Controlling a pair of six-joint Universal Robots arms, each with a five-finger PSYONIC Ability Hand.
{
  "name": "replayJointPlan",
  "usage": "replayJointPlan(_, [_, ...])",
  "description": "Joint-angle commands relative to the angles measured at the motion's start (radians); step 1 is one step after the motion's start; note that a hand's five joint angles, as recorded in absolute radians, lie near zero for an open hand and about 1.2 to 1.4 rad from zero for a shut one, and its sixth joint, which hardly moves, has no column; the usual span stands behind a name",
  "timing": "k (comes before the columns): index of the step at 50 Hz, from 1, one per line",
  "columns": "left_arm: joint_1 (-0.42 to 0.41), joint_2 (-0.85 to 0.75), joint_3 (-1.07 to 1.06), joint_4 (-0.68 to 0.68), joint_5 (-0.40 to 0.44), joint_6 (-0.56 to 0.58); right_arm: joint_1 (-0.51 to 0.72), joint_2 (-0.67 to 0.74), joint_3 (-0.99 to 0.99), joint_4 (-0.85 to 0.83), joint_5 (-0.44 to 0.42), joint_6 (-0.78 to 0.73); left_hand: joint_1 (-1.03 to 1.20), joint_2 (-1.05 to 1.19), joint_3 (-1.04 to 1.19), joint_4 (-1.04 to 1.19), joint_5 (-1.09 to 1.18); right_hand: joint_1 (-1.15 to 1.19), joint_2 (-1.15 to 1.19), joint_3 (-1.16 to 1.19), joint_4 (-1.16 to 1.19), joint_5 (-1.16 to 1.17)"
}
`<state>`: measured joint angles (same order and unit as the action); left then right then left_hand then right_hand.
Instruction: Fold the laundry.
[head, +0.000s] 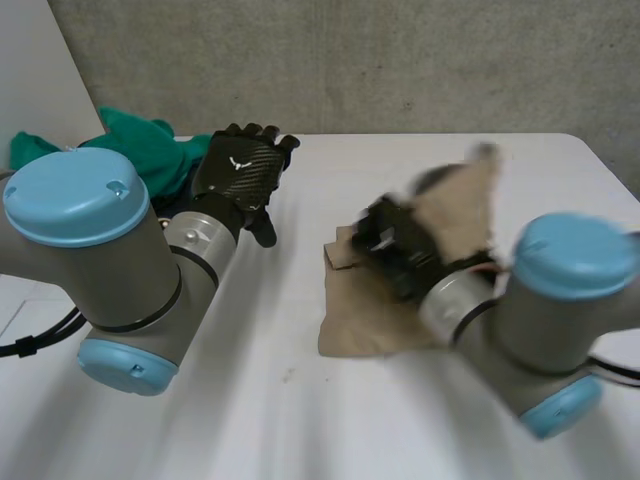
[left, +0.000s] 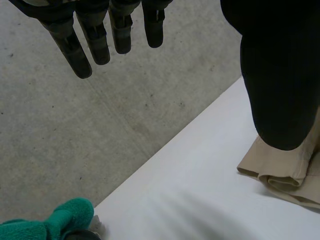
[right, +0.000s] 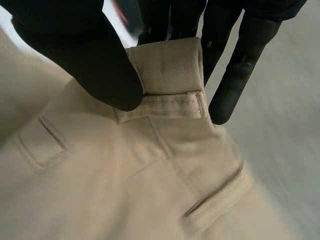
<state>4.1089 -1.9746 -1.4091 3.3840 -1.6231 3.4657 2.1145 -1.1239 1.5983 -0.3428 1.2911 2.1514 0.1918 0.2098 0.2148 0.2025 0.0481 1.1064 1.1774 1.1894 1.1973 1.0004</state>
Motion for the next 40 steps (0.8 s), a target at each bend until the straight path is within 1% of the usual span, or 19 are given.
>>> replayJointPlan(1, [-0.001,-0.003,0.013,0.003,-0.005,-0.01,0.088,0.099,-0.057,0.084,-0.069,0.021,-0.017,-0.035,-0.04,-0.028,-0.048,-0.932,-1.003,-1.015,-1.023,-1.0])
replayJointPlan(3, [0.001,-0.003,0.019,0.005,-0.003,-0.01,0.085,0.084,-0.057,0.081,-0.067,0.065,-0.017,-0.035,-0.04,-0.028,-0.048,-0.932,-1.003,-1.015,-1.023,-1.0])
replayJointPlan(7, [-0.008,-0.006,0.071,0.008,-0.001,-0.01,0.016,-0.077,-0.049,0.082,-0.062,0.313,-0.017,-0.035,-0.04,-0.028,-0.048,-0.932,-1.003,-1.015,-1.023,-1.0])
replayJointPlan(8, [-0.01,-0.01,0.085,0.008,-0.001,-0.011,-0.034,-0.139,-0.041,0.085,-0.067,0.446,-0.017,-0.035,-0.04,-0.028,-0.048,-0.932,-1.003,-1.015,-1.023,-1.0])
replayJointPlan(10, [-0.016,-0.02,0.114,0.006,0.0,-0.011,-0.083,-0.169,-0.037,0.085,-0.073,0.575,-0.017,-0.035,-0.04,-0.028,-0.048,-0.932,-1.003,-1.015,-1.023,-1.0])
replayJointPlan(11, [-0.022,-0.03,0.143,0.006,0.002,-0.013,-0.12,-0.186,-0.037,0.088,-0.078,0.691,-0.017,-0.035,-0.04,-0.028,-0.048,-0.932,-1.003,-1.015,-1.023,-1.0])
replayJointPlan(15, [-0.059,-0.11,0.234,0.003,0.015,-0.033,-0.186,-0.212,-0.051,0.123,-0.07,0.884,-0.017,-0.035,-0.04,-0.028,-0.048,-0.932,-1.003,-1.015,-1.023,-1.0])
replayJointPlan(18, [-0.091,-0.17,0.301,-0.003,0.035,-0.043,-0.238,-0.22,-0.052,0.168,-0.069,0.895,-0.017,-0.035,-0.04,-0.028,-0.048,-0.932,-1.003,-1.015,-1.023,-1.0])
replayJointPlan(22, [-0.136,-0.285,0.395,-0.067,0.054,-0.046,-0.297,-0.186,-0.08,0.235,-0.065,0.872,-0.017,-0.035,-0.04,-0.028,-0.048,-0.932,-1.003,-1.015,-1.023,-1.0])
replayJointPlan(26, [-0.163,-0.394,0.489,-0.182,0.045,-0.049,-0.297,-0.08,-0.15,0.297,-0.067,0.858,-0.017,-0.035,-0.04,-0.028,-0.048,-0.932,-1.003,-1.015,-1.023,-1.0])
replayJointPlan(27, [-0.168,-0.433,0.518,-0.236,0.035,-0.054,-0.295,-0.036,-0.185,0.33,-0.075,0.857,-0.016,-0.034,-0.039,-0.027,-0.047,-0.932,-1.003,-1.015,-1.023,-1.0])
replayJointPlan(29, [-0.173,-0.466,0.539,-0.288,0.014,-0.063,-0.295,0.002,-0.224,0.366,-0.076,0.855,-0.016,-0.034,-0.039,-0.027,-0.047,-0.932,-1.003,-1.015,-1.023,-1.0])
replayJointPlan(30, [-0.174,-0.49,0.554,-0.329,-0.01,-0.075,-0.297,0.025,-0.244,0.386,-0.079,0.855,-0.016,-0.034,-0.039,-0.027,-0.047,-0.932,-1.003,-1.015,-1.023,-1.0])
replayJointPlan(31, [-0.173,-0.5,0.561,-0.35,-0.024,-0.085,-0.295,0.086,-0.291,0.43,-0.081,0.854,-0.016,-0.034,-0.039,-0.027,-0.047,-0.932,-1.003,-1.015,-1.023,-1.0])
replayJointPlan(33, [-0.171,-0.516,0.568,-0.38,-0.049,-0.102,-0.295,0.143,-0.334,0.47,-0.084,0.854,-0.016,-0.034,-0.039,-0.027,-0.047,-0.932,-1.003,-1.015,-1.023,-1.0])
replayJointPlan(34, [-0.17,-0.526,0.568,-0.405,-0.066,-0.117,-0.295,0.206,-0.383,0.516,-0.084,0.848,-0.016,-0.034,-0.039,-0.027,-0.047,-0.932,-1.003,-1.015,-1.023,-1.0])
replayJointPlan(36, [-0.165,-0.532,0.567,-0.428,-0.073,-0.128,-0.295,0.249,-0.419,0.554,-0.082,0.832,-0.016,-0.034,-0.039,-0.027,-0.047,-0.932,-1.003,-1.015,-1.023,-1.0])
replayJointPlan(37, [-0.162,-0.535,0.565,-0.46,-0.075,-0.134,-0.294,0.292,-0.445,0.586,-0.078,0.803,-0.016,-0.034,-0.039,-0.027,-0.047,-0.932,-1.003,-1.015,-1.023,-1.0])
replayJointPlan(40, [-0.159,-0.537,0.562,-0.514,-0.075,-0.134,-0.292,0.332,-0.469,0.622,-0.058,0.719,-0.016,-0.034,-0.039,-0.027,-0.047,-0.932,-1.003,-1.015,-1.023,-1.0])
